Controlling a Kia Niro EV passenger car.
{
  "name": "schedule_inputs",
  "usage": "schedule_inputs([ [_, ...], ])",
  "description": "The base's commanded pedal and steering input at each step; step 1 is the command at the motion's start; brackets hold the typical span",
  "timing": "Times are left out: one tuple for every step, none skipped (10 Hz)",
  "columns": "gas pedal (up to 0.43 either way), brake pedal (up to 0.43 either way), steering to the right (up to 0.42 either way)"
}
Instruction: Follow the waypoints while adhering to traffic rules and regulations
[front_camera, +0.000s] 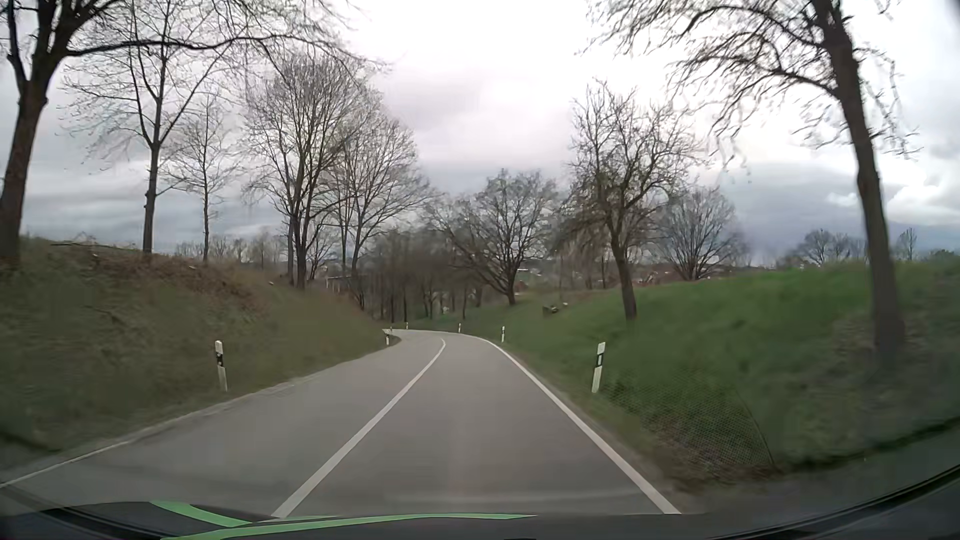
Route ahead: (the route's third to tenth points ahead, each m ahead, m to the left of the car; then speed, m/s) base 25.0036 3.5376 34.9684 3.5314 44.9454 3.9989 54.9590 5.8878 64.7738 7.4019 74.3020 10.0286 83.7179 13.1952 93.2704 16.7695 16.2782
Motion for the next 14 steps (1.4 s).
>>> schedule_inputs([
  [0.000, 0.128, -0.002],
  [0.000, 0.128, -0.001],
  [0.000, 0.134, -0.001],
  [0.000, 0.140, -0.002],
  [0.000, 0.140, -0.001],
  [0.000, 0.140, -0.001],
  [0.000, 0.140, -0.002],
  [0.000, 0.146, -0.002],
  [0.000, 0.146, -0.002],
  [0.000, 0.146, -0.001],
  [0.000, 0.146, -0.002],
  [0.000, 0.146, -0.002],
  [0.000, 0.146, -0.002],
  [0.000, 0.146, -0.002],
])
